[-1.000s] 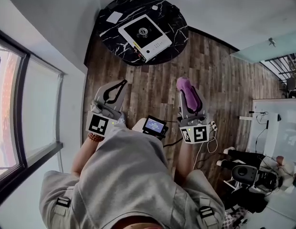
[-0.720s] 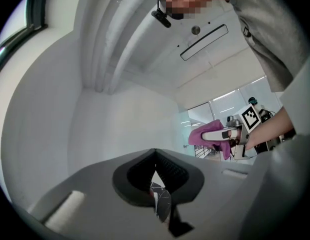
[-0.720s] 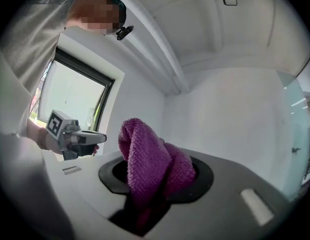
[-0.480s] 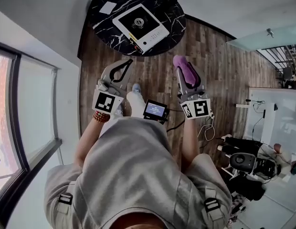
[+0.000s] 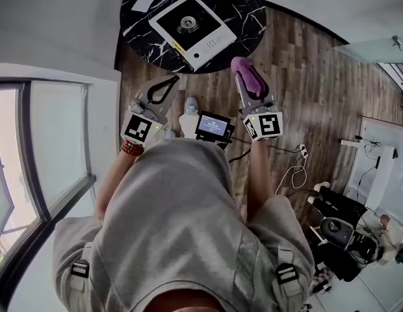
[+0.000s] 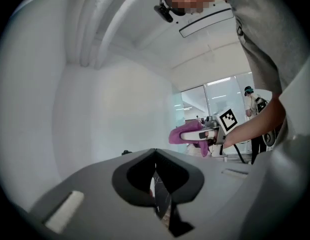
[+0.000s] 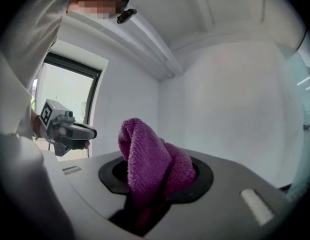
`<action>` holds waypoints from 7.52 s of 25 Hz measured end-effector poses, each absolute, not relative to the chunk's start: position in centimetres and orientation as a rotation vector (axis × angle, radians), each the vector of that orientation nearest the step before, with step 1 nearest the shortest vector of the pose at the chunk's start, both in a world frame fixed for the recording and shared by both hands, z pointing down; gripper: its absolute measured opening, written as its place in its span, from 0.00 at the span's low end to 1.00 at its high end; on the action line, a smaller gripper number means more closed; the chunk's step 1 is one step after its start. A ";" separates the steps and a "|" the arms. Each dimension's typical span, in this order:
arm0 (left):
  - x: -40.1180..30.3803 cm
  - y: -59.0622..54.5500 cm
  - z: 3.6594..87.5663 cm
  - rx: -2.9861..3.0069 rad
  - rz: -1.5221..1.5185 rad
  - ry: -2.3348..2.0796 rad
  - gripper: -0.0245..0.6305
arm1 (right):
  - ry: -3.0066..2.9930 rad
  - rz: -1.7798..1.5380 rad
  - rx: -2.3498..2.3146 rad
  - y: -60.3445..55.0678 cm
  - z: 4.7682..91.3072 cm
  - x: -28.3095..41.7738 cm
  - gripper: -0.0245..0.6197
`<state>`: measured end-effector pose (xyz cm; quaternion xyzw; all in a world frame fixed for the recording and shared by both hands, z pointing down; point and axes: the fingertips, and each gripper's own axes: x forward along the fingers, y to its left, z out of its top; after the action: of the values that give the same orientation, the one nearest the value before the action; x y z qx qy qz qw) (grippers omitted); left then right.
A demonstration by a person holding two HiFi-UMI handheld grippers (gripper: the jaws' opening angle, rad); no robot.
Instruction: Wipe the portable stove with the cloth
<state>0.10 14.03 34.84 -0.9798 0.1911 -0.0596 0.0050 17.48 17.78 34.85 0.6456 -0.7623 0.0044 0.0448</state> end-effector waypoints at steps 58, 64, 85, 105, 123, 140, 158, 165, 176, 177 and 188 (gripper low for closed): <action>9.3 4.6 66.3 -3.097 -1.056 0.443 0.46 | -2.054 0.546 1.361 -3.8 64.9 27.2 0.27; 9.4 4.6 66.2 -3.090 -1.081 0.468 0.46 | -2.061 0.569 1.346 -3.7 64.9 27.0 0.27; 9.4 4.4 66.5 -3.086 -1.095 0.476 0.47 | -2.127 0.633 1.180 -2.3 65.3 24.7 0.26; 9.6 4.3 66.5 -3.085 -1.104 0.486 0.47 | -2.179 0.708 1.043 -1.2 65.5 21.7 0.26; 9.6 4.4 66.5 -3.091 -1.102 0.491 0.47 | -2.228 0.831 0.854 -0.1 65.6 18.7 0.25; 9.9 4.6 66.8 -3.084 -1.090 0.481 0.52 | -2.229 0.839 0.710 1.1 65.9 15.6 0.25; 10.0 4.6 66.7 -3.091 -1.091 0.494 0.53 | -2.240 0.818 0.526 2.8 66.0 11.6 0.25; 9.9 4.7 66.7 -3.080 -1.103 0.490 0.53 | -2.266 0.858 0.482 3.2 66.0 10.6 0.24; 9.7 5.2 66.1 -3.089 -1.100 0.393 0.52 | -2.364 0.833 0.433 3.9 64.3 10.1 0.25; 9.5 5.0 65.7 -3.103 -1.074 0.397 0.52 | -2.397 0.843 0.471 3.4 63.6 10.6 0.25; 9.1 1.6 66.0 -3.117 -1.075 0.450 0.52 | -2.172 0.633 0.893 -6.2 64.2 20.5 0.25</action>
<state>9.11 1.63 66.04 -0.9326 0.1347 -0.3217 -0.0928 20.48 -6.23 64.25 0.3444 -0.8373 0.2442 0.3474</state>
